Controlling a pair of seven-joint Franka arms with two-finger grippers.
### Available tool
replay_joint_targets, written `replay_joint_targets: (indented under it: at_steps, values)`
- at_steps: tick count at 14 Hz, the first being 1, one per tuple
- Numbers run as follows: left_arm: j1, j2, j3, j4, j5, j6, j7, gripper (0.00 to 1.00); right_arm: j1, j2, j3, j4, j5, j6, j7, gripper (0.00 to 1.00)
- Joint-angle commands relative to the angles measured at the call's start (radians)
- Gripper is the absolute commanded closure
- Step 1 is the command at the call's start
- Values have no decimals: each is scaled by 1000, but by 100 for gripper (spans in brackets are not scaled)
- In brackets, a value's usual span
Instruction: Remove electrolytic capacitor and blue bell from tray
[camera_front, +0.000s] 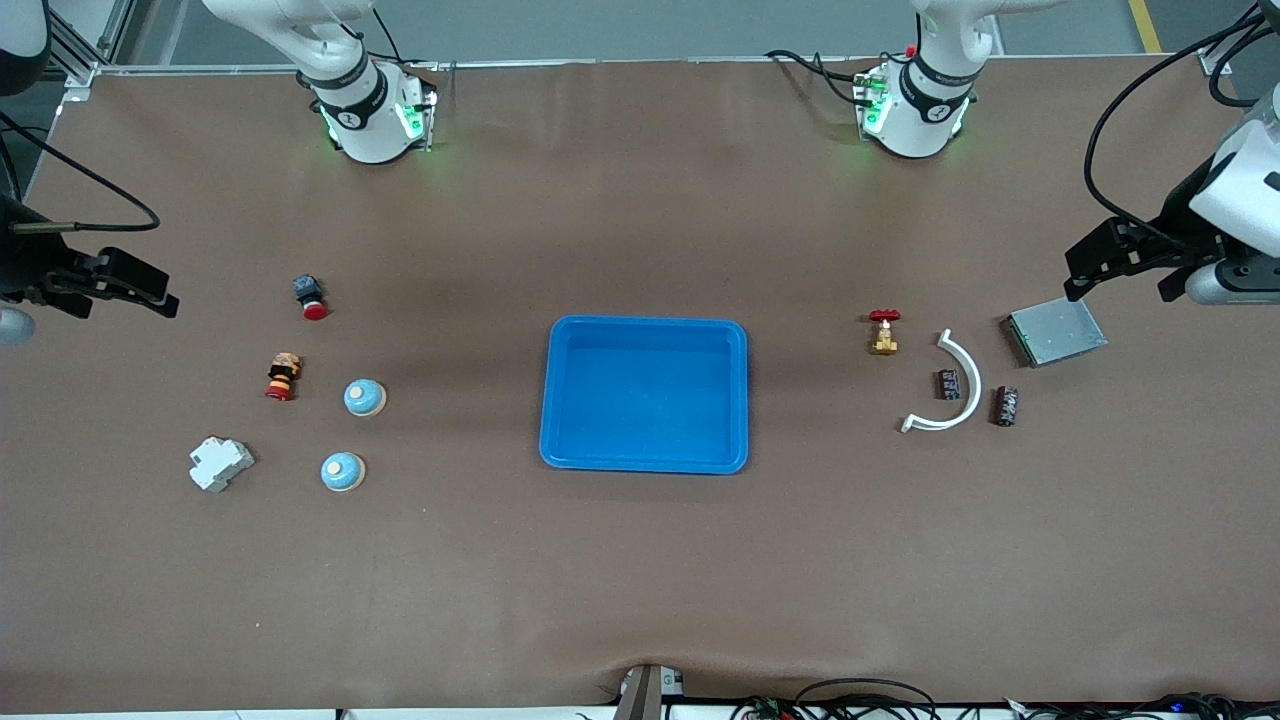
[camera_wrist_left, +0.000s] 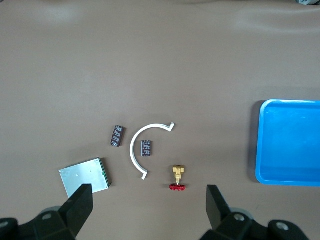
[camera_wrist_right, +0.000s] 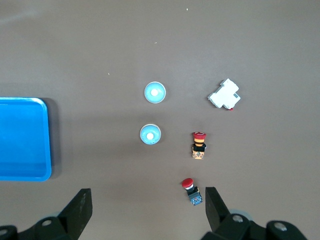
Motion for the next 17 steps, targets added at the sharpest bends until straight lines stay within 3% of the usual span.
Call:
replay_joint_targets:
  at_steps: [1, 17]
  values:
    - [2, 4, 0, 19, -16, -19, 9, 0, -4, -31, 1, -30, -3, 11, -8, 0]
    - [2, 9, 0, 14, -15, -41, 12, 0, 6, -36, 4, -31, -30, 28, -25, 0]
